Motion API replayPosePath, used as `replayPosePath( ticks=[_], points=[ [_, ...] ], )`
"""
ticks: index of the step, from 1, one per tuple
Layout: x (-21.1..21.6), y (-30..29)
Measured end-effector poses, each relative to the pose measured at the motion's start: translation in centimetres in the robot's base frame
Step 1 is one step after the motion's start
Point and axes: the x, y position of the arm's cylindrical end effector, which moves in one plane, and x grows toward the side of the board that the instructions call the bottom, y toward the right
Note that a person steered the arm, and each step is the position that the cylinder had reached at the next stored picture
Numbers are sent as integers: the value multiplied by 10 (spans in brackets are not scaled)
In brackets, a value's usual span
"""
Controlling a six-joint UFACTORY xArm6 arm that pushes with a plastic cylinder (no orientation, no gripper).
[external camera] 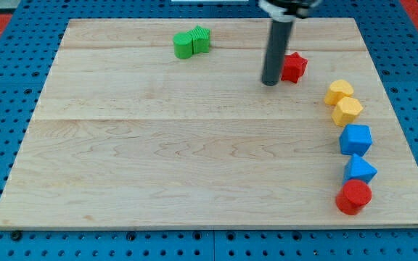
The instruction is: Move the red star on top of the line of the blocks
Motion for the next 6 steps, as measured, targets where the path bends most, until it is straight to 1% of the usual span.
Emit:
replayPosePath(
  ticks=[1,2,3,4,5,6],
  points=[
    [-49,12],
    [-48,65],
    [-47,26],
    [-27,-15],
    [-18,55],
    [-18,93]
  ],
)
